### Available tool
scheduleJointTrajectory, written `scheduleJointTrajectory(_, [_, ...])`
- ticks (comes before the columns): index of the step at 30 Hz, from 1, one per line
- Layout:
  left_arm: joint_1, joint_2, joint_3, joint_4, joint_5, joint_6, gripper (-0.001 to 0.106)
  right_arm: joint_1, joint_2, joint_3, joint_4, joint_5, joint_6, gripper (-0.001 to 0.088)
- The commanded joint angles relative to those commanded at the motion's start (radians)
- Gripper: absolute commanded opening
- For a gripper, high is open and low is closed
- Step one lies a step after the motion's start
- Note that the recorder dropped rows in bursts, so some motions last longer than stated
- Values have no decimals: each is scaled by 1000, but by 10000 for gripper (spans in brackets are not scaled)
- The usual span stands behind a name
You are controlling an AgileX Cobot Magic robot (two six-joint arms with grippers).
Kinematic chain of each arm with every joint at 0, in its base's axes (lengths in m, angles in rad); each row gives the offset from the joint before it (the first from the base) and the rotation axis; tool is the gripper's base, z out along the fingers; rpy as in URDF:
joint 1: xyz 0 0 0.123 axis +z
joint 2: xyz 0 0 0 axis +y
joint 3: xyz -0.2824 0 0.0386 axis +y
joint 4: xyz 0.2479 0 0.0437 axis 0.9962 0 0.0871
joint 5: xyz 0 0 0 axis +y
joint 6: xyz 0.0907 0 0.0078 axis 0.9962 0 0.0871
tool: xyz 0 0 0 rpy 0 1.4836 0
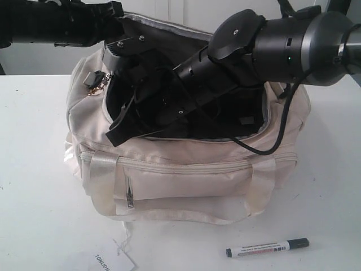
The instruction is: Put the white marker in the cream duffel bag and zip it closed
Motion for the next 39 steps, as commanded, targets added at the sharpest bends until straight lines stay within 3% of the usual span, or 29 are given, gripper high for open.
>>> scheduleJointTrajectory(10, [0,80,-92,-29,-73,2,0,0,0,0,3,4,-26,0])
scheduleJointTrajectory(24, [0,132,-96,-27,-165,2,0,0,0,0,9,28,-48,0])
scheduleJointTrajectory(39, [0,172,-96,-25,-171,0,0,0,0,0,14,0,-47,0])
